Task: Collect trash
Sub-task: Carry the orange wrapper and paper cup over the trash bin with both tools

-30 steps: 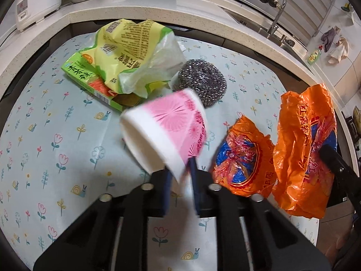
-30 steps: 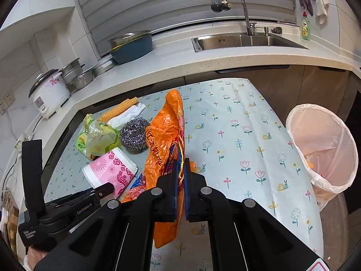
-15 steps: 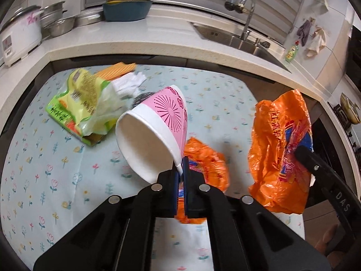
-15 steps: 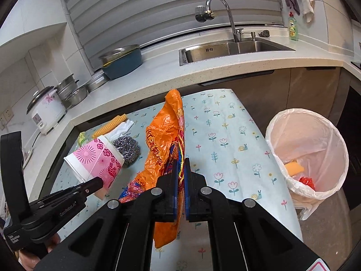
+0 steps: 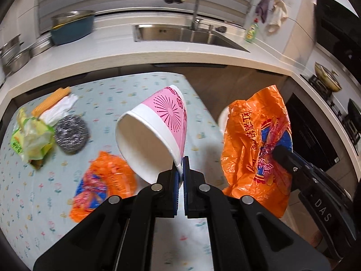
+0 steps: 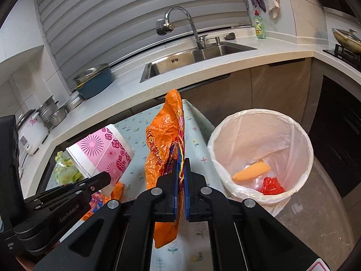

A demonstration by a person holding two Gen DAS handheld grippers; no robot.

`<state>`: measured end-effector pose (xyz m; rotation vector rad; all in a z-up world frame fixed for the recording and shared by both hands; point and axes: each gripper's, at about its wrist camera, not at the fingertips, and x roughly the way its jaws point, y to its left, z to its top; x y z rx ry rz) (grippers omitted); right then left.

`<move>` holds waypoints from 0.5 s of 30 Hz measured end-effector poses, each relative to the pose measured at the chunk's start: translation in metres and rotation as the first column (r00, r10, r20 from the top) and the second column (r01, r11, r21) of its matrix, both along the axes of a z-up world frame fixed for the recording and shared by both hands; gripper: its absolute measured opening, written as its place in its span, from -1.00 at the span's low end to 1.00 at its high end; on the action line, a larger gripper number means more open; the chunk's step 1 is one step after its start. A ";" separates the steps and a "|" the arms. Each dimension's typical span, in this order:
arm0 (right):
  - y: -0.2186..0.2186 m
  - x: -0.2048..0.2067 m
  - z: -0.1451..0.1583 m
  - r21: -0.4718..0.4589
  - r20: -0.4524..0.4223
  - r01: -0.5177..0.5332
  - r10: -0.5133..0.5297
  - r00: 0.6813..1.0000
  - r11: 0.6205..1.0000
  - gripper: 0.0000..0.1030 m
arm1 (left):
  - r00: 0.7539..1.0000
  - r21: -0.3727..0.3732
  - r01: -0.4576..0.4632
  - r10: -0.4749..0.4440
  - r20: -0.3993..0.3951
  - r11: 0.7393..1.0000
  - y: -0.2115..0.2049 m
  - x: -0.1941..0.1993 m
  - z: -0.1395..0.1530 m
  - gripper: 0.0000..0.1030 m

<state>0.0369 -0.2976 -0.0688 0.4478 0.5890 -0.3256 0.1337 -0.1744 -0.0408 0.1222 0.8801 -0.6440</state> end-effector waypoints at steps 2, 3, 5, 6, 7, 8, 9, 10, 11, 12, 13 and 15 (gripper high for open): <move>-0.016 -0.009 -0.002 0.006 -0.001 0.030 -0.030 1.000 1.000 -0.92 | 0.999 0.004 0.034 -0.034 -0.001 0.999 -0.017 -0.006 -0.002 -0.95; -0.024 -0.013 -0.003 0.008 -0.001 0.047 -0.047 0.999 0.999 -0.92 | 0.999 0.010 0.055 -0.055 -0.001 0.998 -0.027 -0.008 -0.003 -0.95; -0.038 -0.021 -0.006 0.011 -0.005 0.082 -0.081 0.997 0.997 -0.92 | 0.996 0.017 0.088 -0.088 -0.004 0.996 -0.044 -0.012 -0.006 -0.95; -0.046 -0.025 -0.007 0.015 -0.007 0.100 -0.099 0.995 0.995 -0.92 | 0.994 0.019 0.107 -0.107 -0.007 0.994 -0.054 -0.014 -0.008 -0.95; -0.053 -0.029 -0.009 0.018 -0.009 0.117 -0.117 0.993 0.993 -0.92 | 0.992 0.022 0.124 -0.124 -0.010 0.992 -0.064 -0.016 -0.010 -0.95; -0.060 -0.033 -0.011 0.022 -0.014 0.137 -0.137 0.991 0.990 -0.92 | 0.990 0.025 0.140 -0.139 -0.013 0.990 -0.073 -0.018 -0.013 -0.95; -0.067 -0.037 -0.014 0.024 -0.018 0.154 -0.154 0.988 0.988 -0.92 | 0.988 0.028 0.154 -0.154 -0.018 0.988 -0.081 -0.019 -0.015 -0.95; -0.074 -0.040 -0.016 0.026 -0.023 0.171 -0.170 0.985 0.985 -0.92 | 0.985 0.030 0.170 -0.169 -0.023 0.985 -0.089 -0.021 -0.017 -0.95; -0.080 -0.043 -0.017 0.028 -0.027 0.184 -0.183 0.983 0.983 -0.92 | 0.983 0.031 0.185 -0.184 -0.026 0.982 -0.096 -0.022 -0.019 -0.95; -0.086 -0.045 -0.019 0.030 -0.029 0.199 -0.198 0.980 0.980 -0.92 | 0.980 0.034 0.200 -0.199 -0.026 0.979 -0.105 -0.023 -0.021 -0.95; -0.092 -0.048 -0.021 0.032 -0.031 0.211 -0.210 0.977 0.977 -0.92 | 0.977 0.037 0.213 -0.212 -0.027 0.976 -0.112 -0.024 -0.022 -0.95; -0.102 -0.051 -0.024 0.032 -0.037 0.234 -0.233 0.972 0.972 -0.92 | 0.970 0.033 0.241 -0.240 -0.031 0.970 -0.124 -0.026 -0.024 -0.95</move>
